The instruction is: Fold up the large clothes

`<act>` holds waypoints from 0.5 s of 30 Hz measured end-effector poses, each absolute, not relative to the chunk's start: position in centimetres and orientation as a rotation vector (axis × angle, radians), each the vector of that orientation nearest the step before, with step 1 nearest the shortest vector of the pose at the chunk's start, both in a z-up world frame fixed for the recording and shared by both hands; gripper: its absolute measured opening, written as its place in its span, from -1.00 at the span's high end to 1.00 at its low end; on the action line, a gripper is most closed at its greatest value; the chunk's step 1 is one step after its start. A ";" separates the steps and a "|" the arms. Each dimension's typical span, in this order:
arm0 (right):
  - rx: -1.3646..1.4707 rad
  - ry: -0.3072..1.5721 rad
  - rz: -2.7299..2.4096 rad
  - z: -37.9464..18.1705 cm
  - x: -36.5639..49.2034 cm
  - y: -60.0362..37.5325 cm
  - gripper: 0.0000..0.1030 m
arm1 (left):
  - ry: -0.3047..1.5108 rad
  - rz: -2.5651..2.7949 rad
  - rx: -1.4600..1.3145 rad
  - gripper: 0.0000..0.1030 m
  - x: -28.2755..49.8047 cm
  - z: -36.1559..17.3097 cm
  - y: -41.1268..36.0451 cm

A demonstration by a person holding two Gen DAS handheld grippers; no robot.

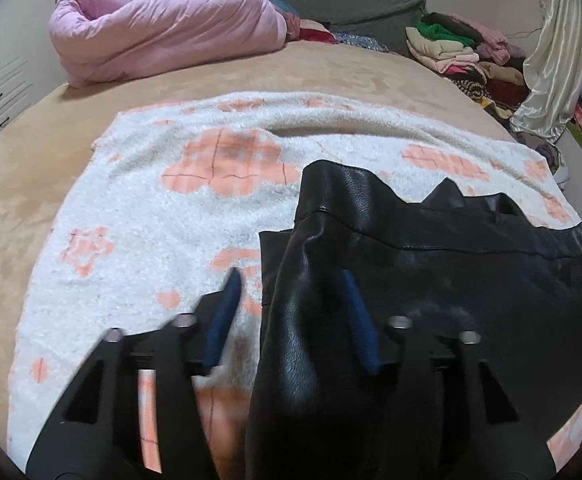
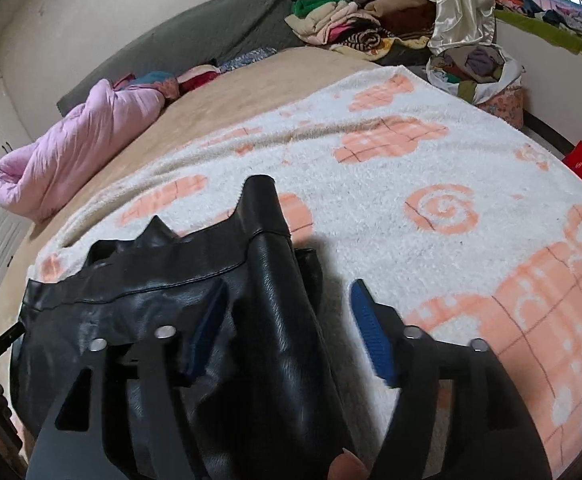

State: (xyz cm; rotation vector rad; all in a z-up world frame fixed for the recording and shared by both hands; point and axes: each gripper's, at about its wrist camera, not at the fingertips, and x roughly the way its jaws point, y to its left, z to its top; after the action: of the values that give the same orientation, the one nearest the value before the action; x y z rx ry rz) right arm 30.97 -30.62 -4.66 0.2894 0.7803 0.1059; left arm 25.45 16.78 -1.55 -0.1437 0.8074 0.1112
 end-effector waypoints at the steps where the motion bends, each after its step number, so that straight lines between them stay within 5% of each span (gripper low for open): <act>1: 0.294 0.780 0.117 -4.5 30.7 -30.6 -0.53 | 0.804 0.115 -0.143 -0.13 25.3 -1.4 16.8; 4: 0.307 0.781 0.143 -4.1 29.8 -30.6 -0.60 | 0.799 0.105 -0.155 -0.32 24.5 -0.7 17.0; 7: 0.350 0.811 0.179 -4.2 28.9 -30.8 -0.75 | 0.782 0.118 -0.176 -0.77 23.5 -0.3 17.5; 15: 0.445 0.906 0.244 -5.5 26.8 -31.6 -0.76 | 0.877 0.048 -0.355 -0.81 21.8 -2.3 20.5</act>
State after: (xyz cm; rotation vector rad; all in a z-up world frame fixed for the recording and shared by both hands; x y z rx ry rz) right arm 26.80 -31.59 -5.47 0.4450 0.9063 0.2442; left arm 21.82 20.50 -2.33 -0.3552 0.8775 0.0478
